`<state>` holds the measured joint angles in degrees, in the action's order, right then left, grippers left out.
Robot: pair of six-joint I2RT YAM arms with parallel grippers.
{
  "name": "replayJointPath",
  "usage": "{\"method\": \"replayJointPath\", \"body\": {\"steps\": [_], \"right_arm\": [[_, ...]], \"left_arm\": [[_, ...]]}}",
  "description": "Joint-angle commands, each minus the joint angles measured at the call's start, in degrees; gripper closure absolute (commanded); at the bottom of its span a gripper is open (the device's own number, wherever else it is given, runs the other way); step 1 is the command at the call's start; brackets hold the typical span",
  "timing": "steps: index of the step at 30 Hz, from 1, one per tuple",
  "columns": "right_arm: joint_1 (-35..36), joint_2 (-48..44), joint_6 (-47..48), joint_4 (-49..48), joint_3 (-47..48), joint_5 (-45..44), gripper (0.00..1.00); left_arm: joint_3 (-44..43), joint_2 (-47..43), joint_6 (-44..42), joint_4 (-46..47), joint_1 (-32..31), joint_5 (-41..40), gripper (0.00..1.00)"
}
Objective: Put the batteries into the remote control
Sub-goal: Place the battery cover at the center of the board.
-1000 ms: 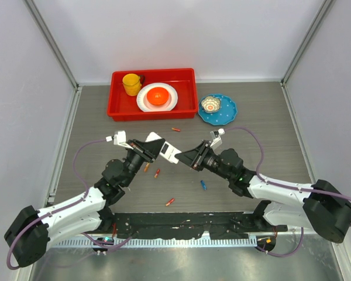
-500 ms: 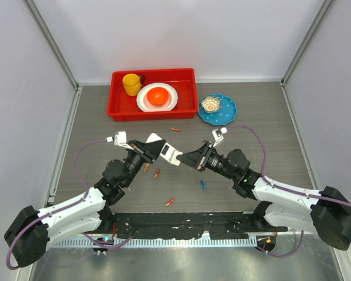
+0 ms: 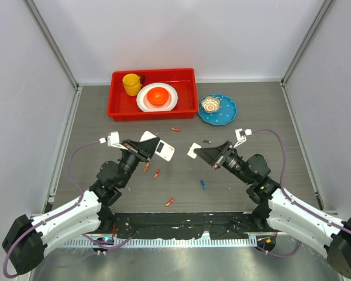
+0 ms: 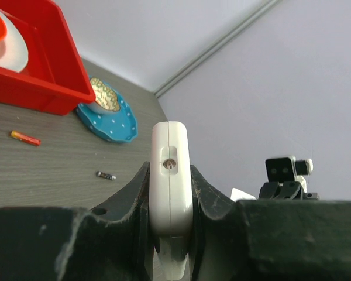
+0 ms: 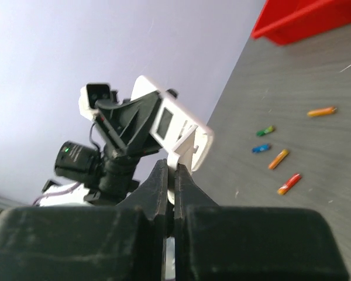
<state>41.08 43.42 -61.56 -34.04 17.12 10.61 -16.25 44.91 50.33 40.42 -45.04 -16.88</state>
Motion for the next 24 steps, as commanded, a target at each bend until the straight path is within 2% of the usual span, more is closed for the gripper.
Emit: {"method": "replayJointPath", "body": {"steps": [1, 4, 7, 13, 24], "right_arm": [[-1.35, -3.42, 5.31, 7.85, -1.29, -10.33, 0.99], [-1.7, -3.35, 3.82, 4.97, -5.86, -18.14, 0.99], [-2.67, 1.04, 3.29, 1.18, -7.98, -19.31, 0.99], [-4.52, 13.42, 1.53, -7.6, -9.13, -17.82, 0.99], [-7.59, 30.31, 0.39, -18.24, -8.77, -16.59, 0.99]], "left_arm": [[0.43, -3.68, -1.11, -0.87, 1.62, -2.1, 1.0], [0.78, -4.12, -0.41, -0.87, 1.79, -1.31, 1.0], [1.48, -3.69, 0.73, 0.35, 1.79, -0.17, 1.0], [2.98, -4.12, 2.06, 1.59, 1.88, 0.27, 1.0], [4.3, -4.74, 3.02, 1.94, 1.88, 0.27, 1.0]]}}
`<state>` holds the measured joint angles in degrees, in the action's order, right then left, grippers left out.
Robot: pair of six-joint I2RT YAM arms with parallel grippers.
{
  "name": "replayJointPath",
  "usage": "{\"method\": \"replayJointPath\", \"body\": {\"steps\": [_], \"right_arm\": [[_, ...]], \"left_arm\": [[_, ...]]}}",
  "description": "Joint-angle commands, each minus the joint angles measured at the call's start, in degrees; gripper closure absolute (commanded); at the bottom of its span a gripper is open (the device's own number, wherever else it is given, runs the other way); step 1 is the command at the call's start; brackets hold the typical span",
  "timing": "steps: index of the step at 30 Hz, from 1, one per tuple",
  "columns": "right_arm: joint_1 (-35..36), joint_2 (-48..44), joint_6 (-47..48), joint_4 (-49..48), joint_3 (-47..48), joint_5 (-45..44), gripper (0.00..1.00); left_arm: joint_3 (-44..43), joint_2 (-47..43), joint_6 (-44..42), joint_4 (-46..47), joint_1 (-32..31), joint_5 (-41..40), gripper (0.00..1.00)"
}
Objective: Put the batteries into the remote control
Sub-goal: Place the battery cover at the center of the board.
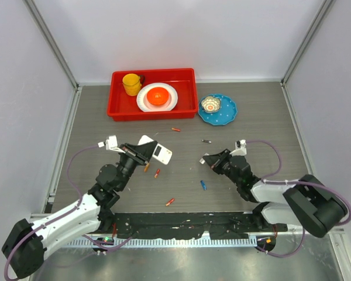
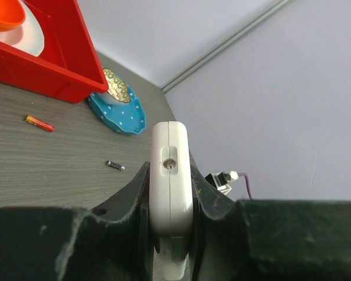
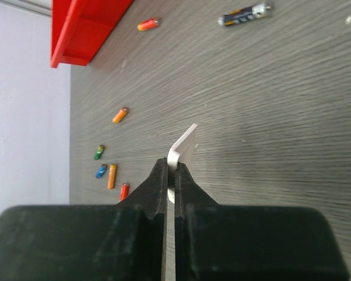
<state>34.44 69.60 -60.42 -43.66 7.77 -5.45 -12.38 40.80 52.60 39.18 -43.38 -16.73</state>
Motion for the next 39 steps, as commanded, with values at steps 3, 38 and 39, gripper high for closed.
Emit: {"method": "replayJointPath", "body": {"steps": [3, 38, 39], "right_arm": [[-2.26, 9.21, -1.8, -13.09, 0.14, 0.7, 0.99], [-4.2, -5.25, 0.13, 18.4, 0.4, 1.85, 0.47], [-4.2, -6.83, 1.09, 20.26, 0.58, 1.68, 0.46]], "left_arm": [[0.6, -0.37, 0.84, 3.54, 0.31, 0.21, 1.0], [0.25, 0.51, 0.49, 3.01, 0.22, 0.21, 1.0], [0.25, 0.6, 0.4, 3.01, 0.22, 0.3, 1.0]]}}
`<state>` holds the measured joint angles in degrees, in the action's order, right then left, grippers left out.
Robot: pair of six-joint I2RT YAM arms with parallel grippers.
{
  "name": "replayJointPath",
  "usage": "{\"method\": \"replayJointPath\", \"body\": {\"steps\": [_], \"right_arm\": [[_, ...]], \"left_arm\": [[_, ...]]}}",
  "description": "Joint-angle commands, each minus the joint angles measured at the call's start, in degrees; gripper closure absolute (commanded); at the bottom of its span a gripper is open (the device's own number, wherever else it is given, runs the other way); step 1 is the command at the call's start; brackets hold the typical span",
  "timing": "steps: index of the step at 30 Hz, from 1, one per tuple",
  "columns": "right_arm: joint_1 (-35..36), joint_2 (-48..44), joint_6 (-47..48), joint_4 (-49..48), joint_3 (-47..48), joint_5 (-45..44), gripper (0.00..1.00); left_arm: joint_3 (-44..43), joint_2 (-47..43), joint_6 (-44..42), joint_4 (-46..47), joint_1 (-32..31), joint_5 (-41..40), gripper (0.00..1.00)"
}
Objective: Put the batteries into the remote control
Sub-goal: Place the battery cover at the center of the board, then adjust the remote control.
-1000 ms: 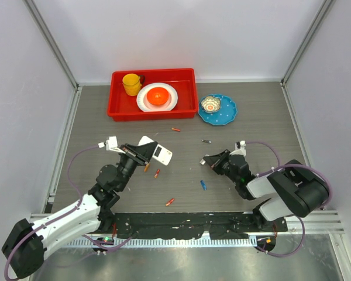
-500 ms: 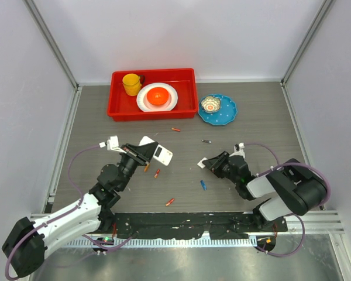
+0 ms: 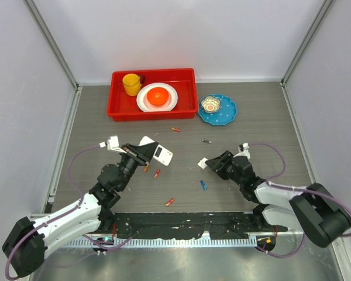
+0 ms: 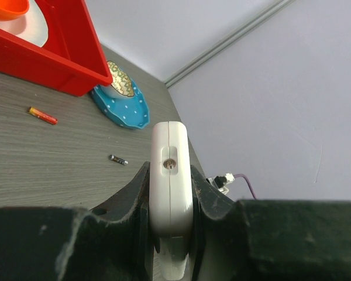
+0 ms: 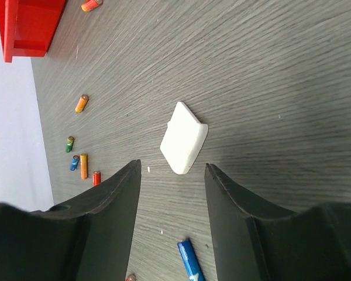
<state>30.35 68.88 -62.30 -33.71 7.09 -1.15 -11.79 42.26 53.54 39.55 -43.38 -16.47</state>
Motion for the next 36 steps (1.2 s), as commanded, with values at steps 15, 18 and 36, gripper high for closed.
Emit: {"method": "replayJointPath", "body": {"steps": [15, 18, 36], "right_arm": [[2.17, -22.57, 24.51, 33.19, 19.01, 9.65, 0.46], [2.26, -20.47, 24.07, 29.95, 18.58, 14.92, 0.45], [2.35, -22.13, 31.53, 40.55, 25.51, 14.98, 0.22]], "left_arm": [[-3.5, 3.26, 3.32, 2.02, 2.15, 9.41, 1.0], [-4.11, 3.62, 4.73, 2.55, 4.17, 14.17, 1.0], [-13.51, 27.08, 30.04, 32.86, 16.31, 65.05, 1.0]]}}
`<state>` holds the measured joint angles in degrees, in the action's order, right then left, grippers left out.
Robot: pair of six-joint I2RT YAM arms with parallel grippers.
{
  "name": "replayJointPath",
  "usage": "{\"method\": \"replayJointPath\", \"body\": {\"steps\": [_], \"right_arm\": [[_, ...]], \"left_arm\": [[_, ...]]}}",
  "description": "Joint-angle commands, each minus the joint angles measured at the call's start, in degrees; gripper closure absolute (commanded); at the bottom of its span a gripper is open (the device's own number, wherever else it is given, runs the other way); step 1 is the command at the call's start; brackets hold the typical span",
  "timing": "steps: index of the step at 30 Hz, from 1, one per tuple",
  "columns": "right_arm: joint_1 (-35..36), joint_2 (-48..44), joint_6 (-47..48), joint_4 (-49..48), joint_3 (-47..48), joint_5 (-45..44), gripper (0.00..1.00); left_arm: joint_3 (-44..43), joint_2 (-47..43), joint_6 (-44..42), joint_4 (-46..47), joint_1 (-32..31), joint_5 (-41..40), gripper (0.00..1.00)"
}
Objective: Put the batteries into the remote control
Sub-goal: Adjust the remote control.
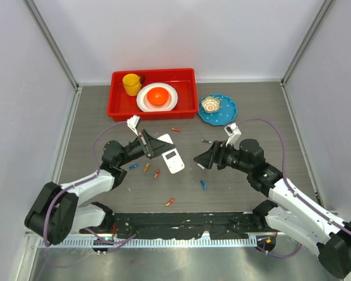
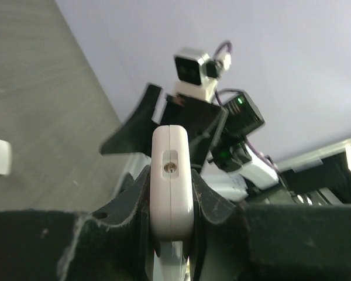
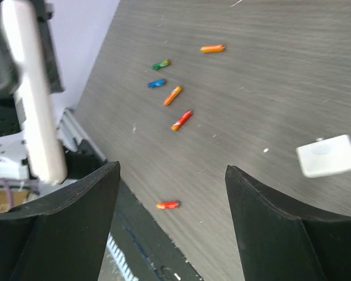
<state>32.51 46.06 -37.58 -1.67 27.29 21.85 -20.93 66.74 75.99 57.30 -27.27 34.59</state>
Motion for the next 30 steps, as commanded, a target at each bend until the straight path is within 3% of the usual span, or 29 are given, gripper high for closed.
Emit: {"method": "replayJointPath", "body": {"steps": [1, 3, 6, 13, 19, 30], "right_arm": [[0.27, 0.69, 7.26, 10.27, 6.28, -9.09, 0.22], [0.18, -0.52, 5.86, 7.75, 5.5, -6.58, 0.23], [0.18, -2.2, 0.86, -4.19, 1.98, -0.07, 0.21], [0.27, 3.5, -11.89, -25.44, -0.73, 11.46, 0.19], [3.68, 6.67, -9.54, -25.32, 1.0, 14.28, 0.21], [9.15, 10.89, -9.7, -29.78, 0.67, 11.82, 0.36]], "left_arm": [[-4.65, 2.78, 7.69, 16.08, 0.28, 14.97, 1.0], [-4.21, 2.08, 7.07, 15.48, 0.2, 15.94, 1.0], [-4.3, -0.11, 2.51, 7.52, 0.2, 15.86, 1.0], [-6.4, -1.18, -3.74, -1.39, 0.28, 16.3, 1.0], [-7.81, 0.85, -3.48, -1.75, 0.2, 16.56, 1.0], [-9.13, 5.24, -2.6, -1.93, -0.51, 13.14, 0.99]]}}
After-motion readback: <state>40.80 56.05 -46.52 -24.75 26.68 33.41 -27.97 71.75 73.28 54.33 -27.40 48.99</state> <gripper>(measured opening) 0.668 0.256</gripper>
